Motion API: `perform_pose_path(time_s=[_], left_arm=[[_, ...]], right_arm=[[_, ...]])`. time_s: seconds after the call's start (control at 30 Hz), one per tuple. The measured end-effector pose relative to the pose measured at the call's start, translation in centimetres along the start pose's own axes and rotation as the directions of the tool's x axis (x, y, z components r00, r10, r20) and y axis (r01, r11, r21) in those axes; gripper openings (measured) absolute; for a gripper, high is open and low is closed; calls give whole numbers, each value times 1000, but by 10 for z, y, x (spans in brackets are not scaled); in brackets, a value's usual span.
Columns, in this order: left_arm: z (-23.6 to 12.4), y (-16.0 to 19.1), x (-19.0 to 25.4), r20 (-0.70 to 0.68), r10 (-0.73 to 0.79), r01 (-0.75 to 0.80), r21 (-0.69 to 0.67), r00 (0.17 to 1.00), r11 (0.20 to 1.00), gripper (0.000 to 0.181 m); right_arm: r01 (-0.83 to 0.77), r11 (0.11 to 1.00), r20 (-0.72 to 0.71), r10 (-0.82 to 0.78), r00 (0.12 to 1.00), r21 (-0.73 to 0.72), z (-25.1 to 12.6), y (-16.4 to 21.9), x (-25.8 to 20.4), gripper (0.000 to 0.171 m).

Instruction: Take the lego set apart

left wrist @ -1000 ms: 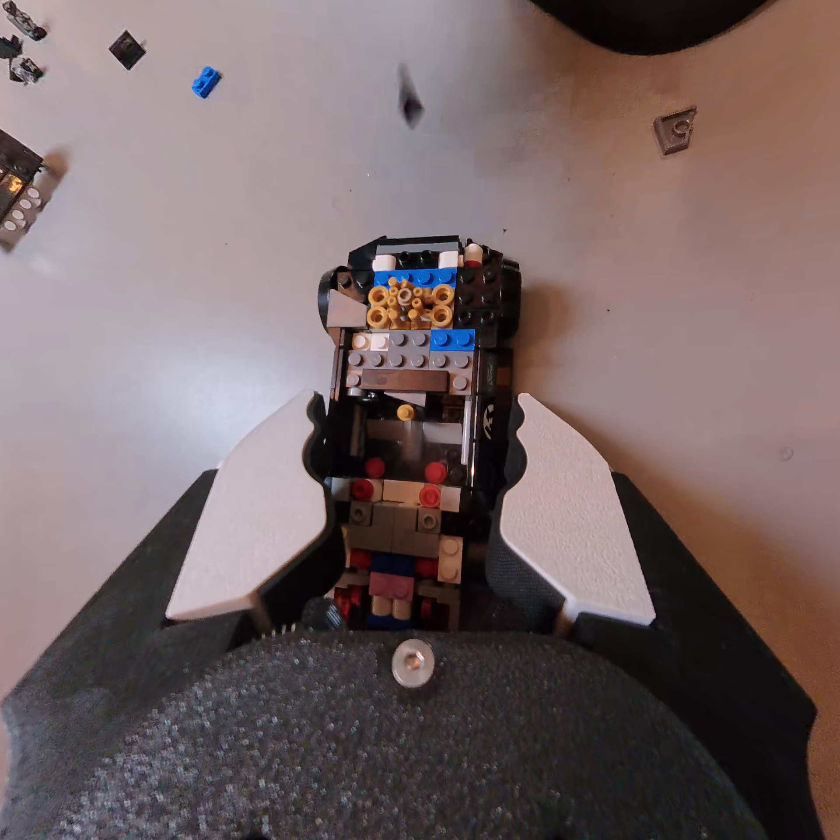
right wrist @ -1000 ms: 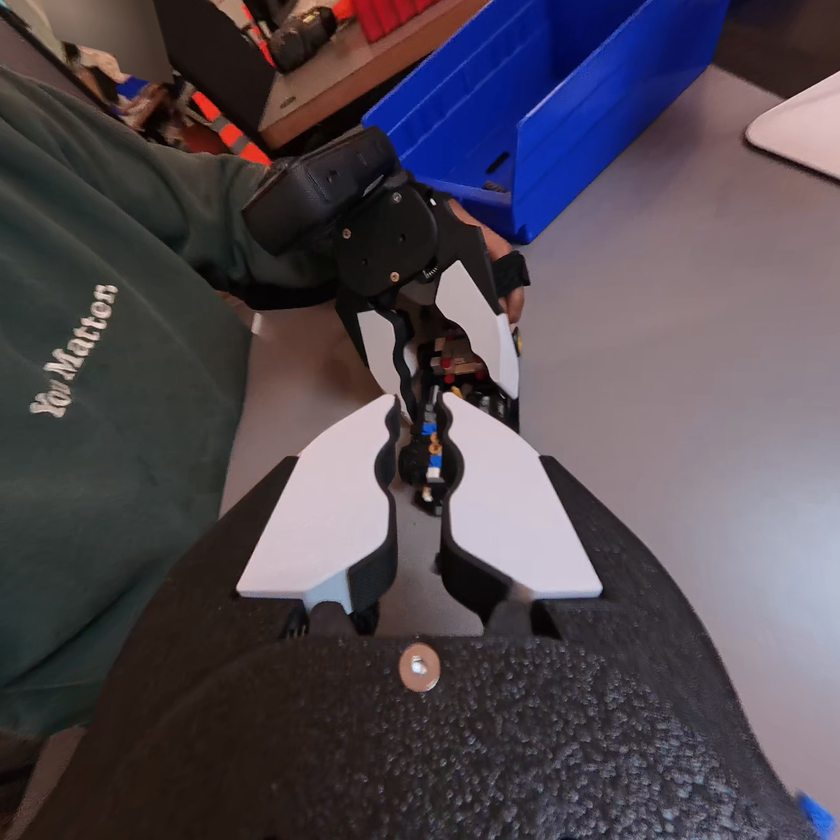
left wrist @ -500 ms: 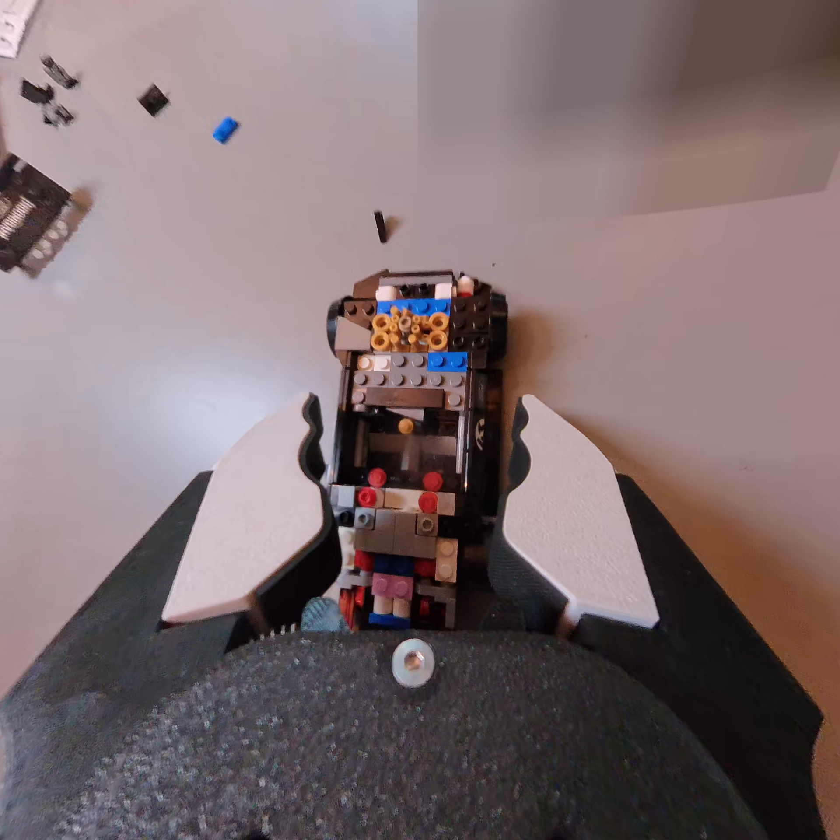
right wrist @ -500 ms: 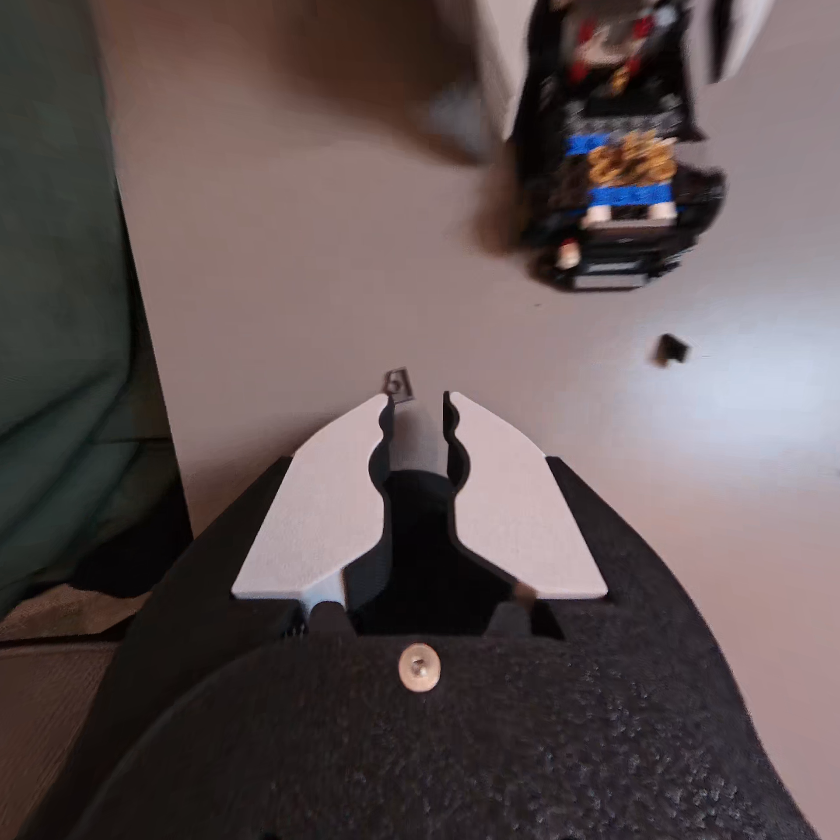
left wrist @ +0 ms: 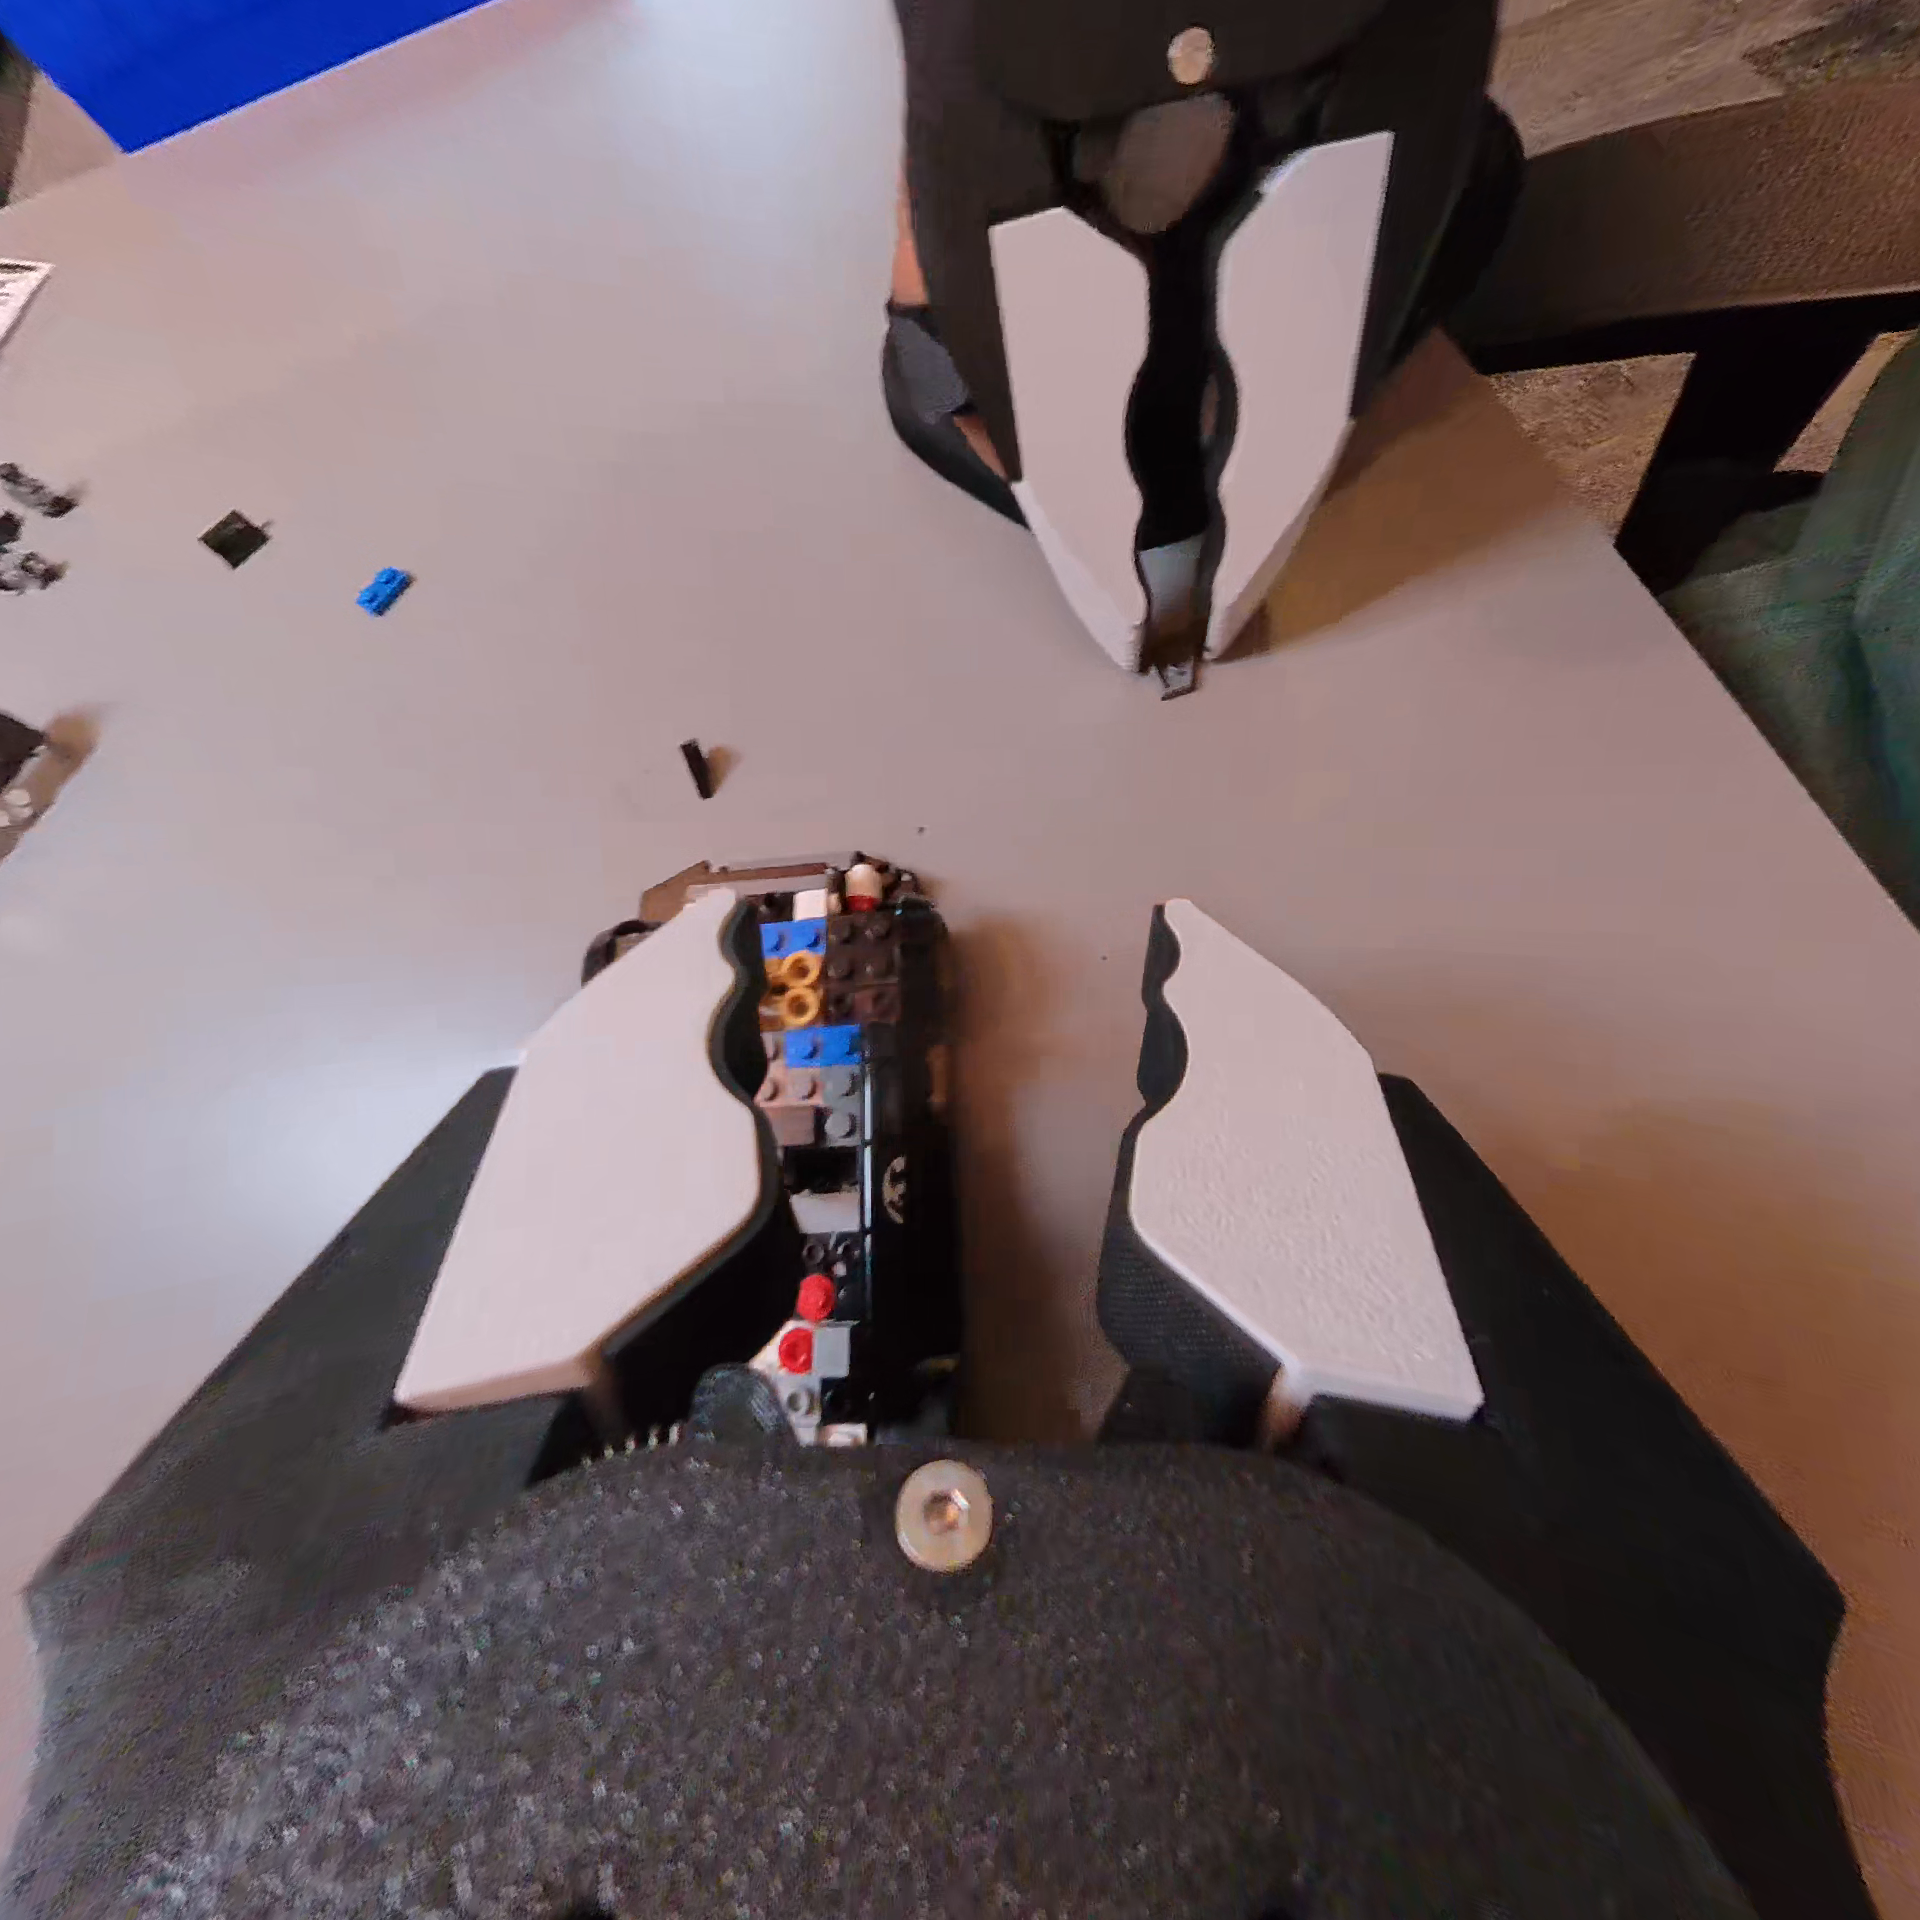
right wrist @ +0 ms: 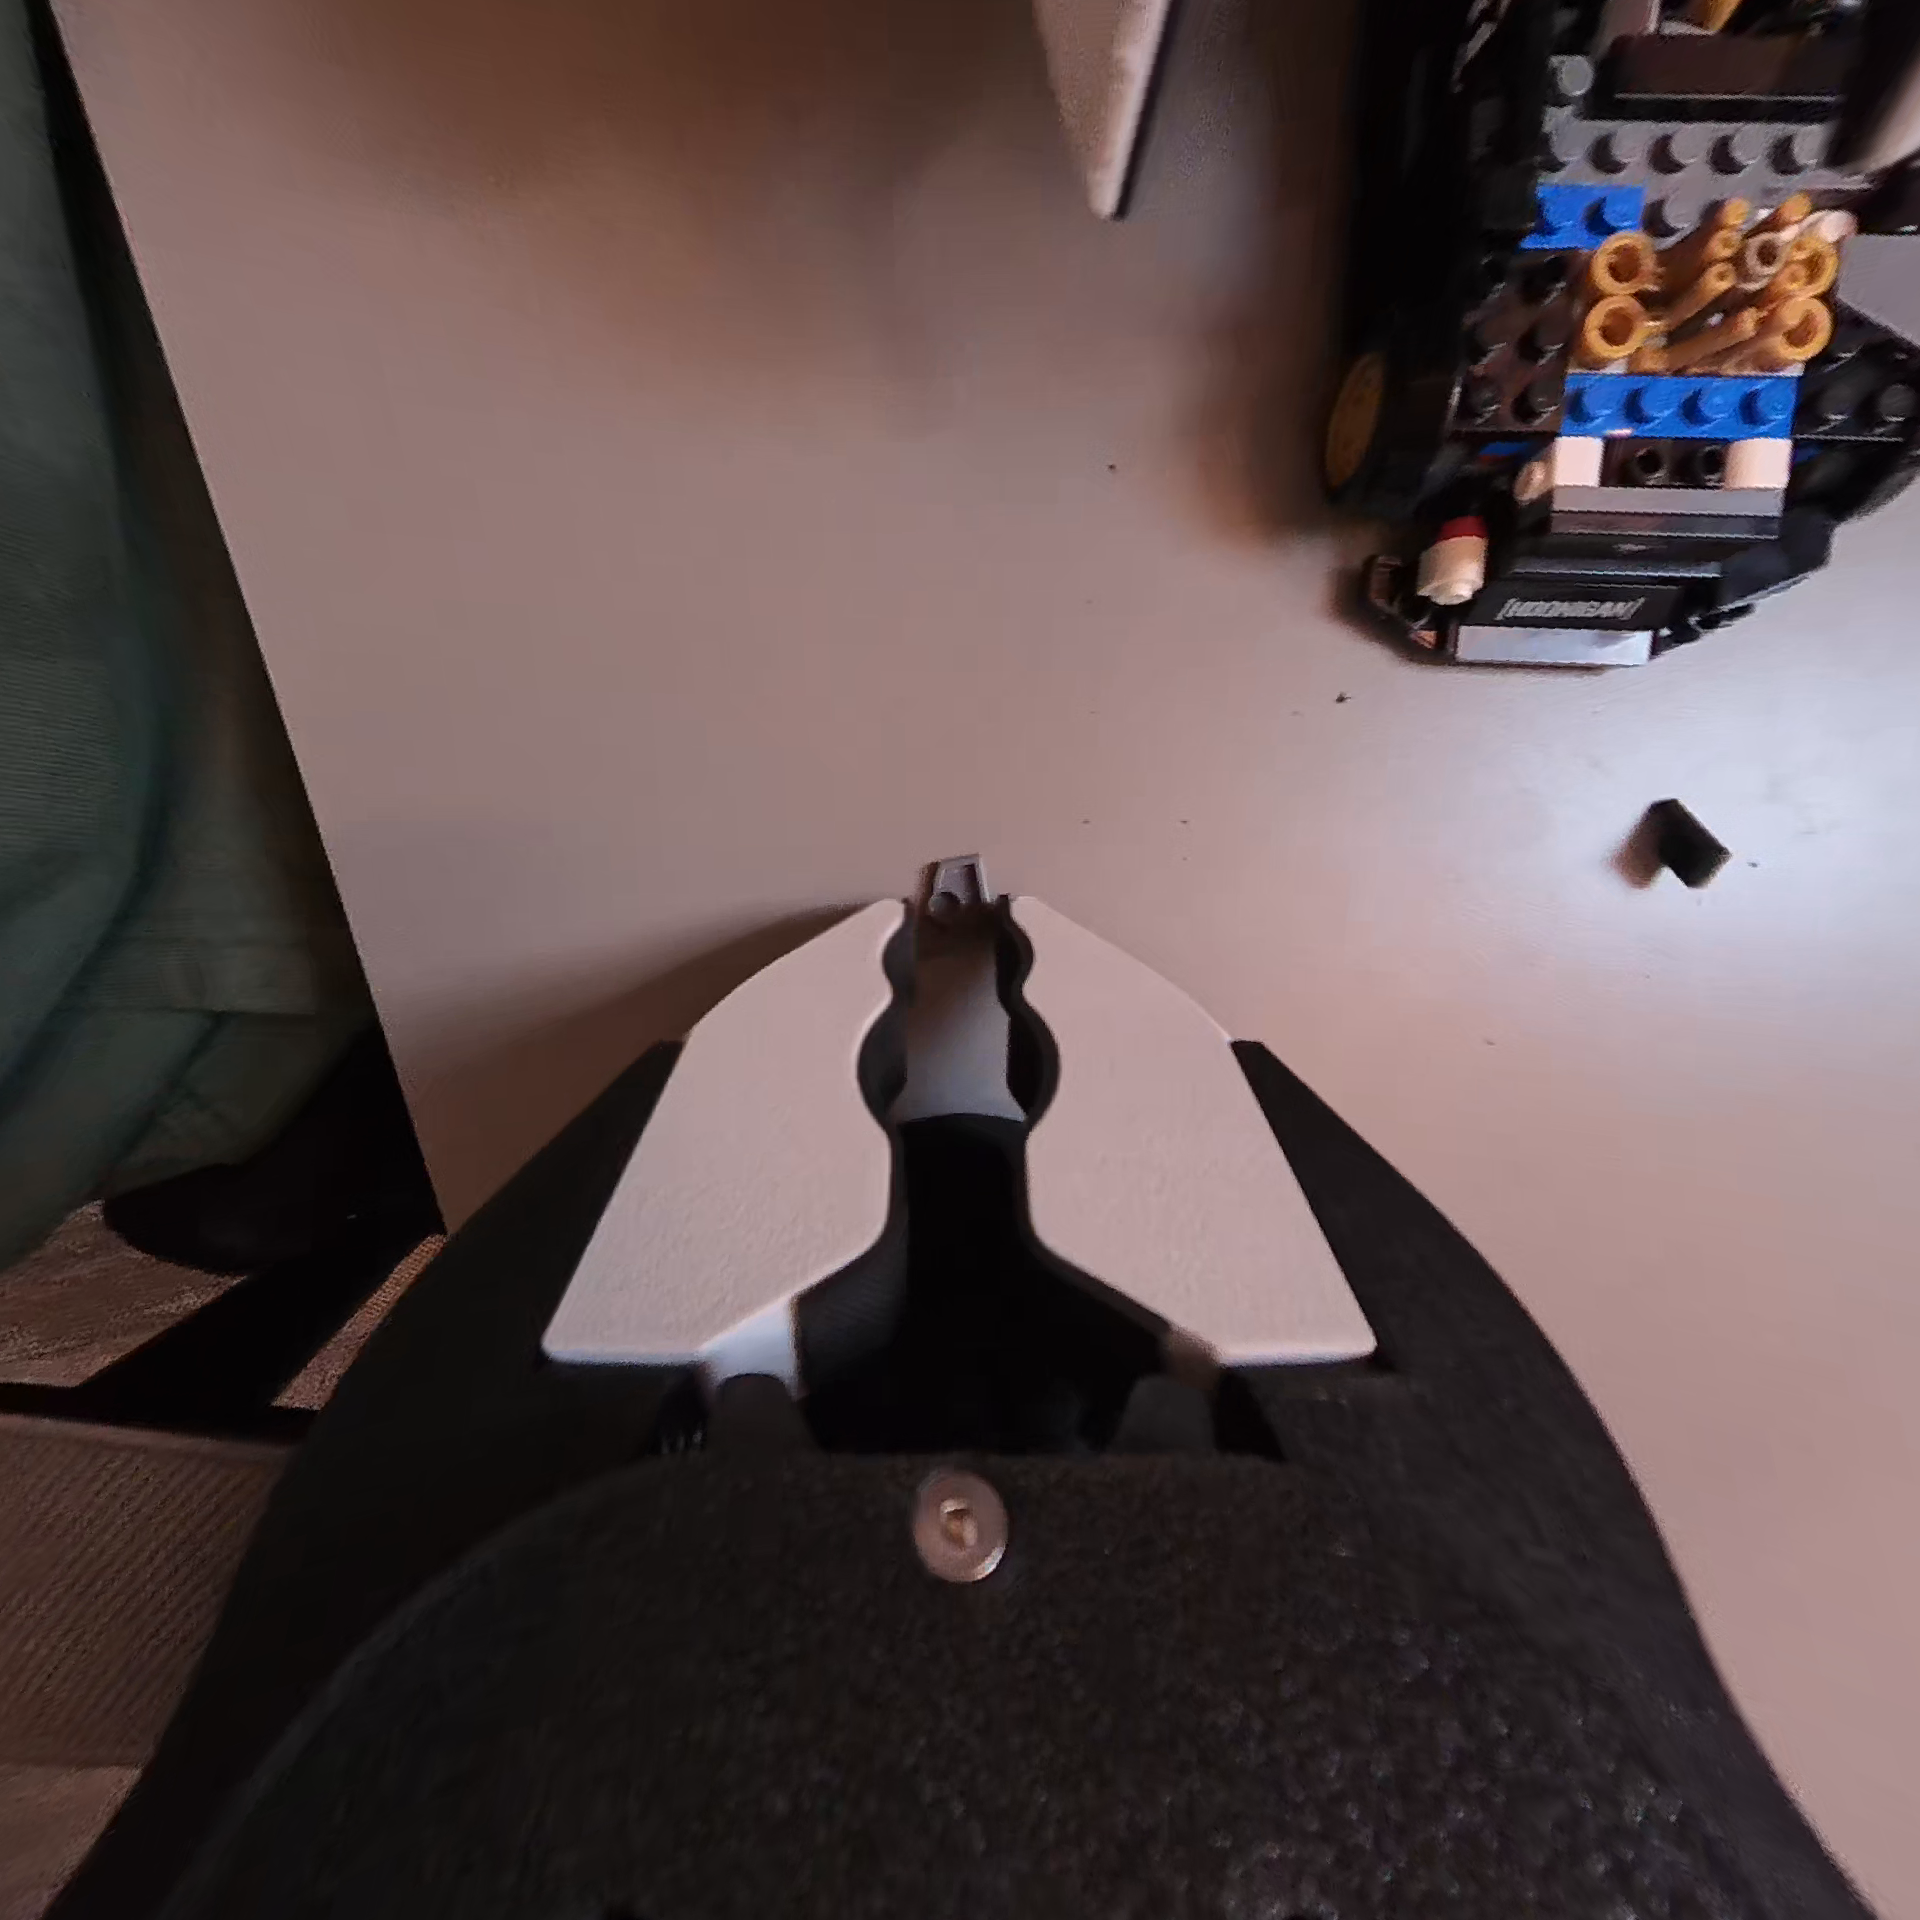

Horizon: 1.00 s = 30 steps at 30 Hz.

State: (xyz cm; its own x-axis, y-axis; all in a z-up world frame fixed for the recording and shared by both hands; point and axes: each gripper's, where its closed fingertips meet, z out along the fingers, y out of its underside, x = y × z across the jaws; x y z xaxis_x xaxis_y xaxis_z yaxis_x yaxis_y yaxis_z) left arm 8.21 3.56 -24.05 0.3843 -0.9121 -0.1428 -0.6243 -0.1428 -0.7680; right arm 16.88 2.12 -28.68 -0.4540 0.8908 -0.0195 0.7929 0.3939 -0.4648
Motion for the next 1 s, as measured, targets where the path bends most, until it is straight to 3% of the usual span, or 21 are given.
perform_pose_path(time_s=[0.2, 0.33, 0.47, 0.6, 0.7, 0.83, 1.0], left_arm=[[11, -5, 23, -80, 28, -28, 2, 996, 1000, 60], [18, -11, 31, -81, 69, -68, 17, 994, 998, 60], [9, -36, 26, 24, 151, -153, 112, 988, 982, 50], [-8, -67, 15, 191, 199, -236, 195, 961, 952, 38], [-18, -78, 8, 301, 242, -306, 188, 922, 933, 27], [-29, -84, 6, 397, 280, -364, 153, 874, 919, 15], [-37, -73, 7, 459, 285, -358, 79, 842, 930, 13]], right_arm=[[3, 1000, -37, -2, 999, 25, 2, -5, 3, 12], [-98, 969, -13, 104, 995, 226, -12, -24, 11, 12], [-237, 803, 88, 226, 970, 546, -49, -61, 23, 12], [-410, 577, 298, 283, 911, 706, -79, -87, 27, 12], [-497, 468, 421, 264, 868, 731, -91, -99, 25, 12], [-582, 388, 534, 235, 812, 715, -94, -111, 24, 12], [-643, 367, 604, 230, 763, 673, -87, -119, 23, 12]])
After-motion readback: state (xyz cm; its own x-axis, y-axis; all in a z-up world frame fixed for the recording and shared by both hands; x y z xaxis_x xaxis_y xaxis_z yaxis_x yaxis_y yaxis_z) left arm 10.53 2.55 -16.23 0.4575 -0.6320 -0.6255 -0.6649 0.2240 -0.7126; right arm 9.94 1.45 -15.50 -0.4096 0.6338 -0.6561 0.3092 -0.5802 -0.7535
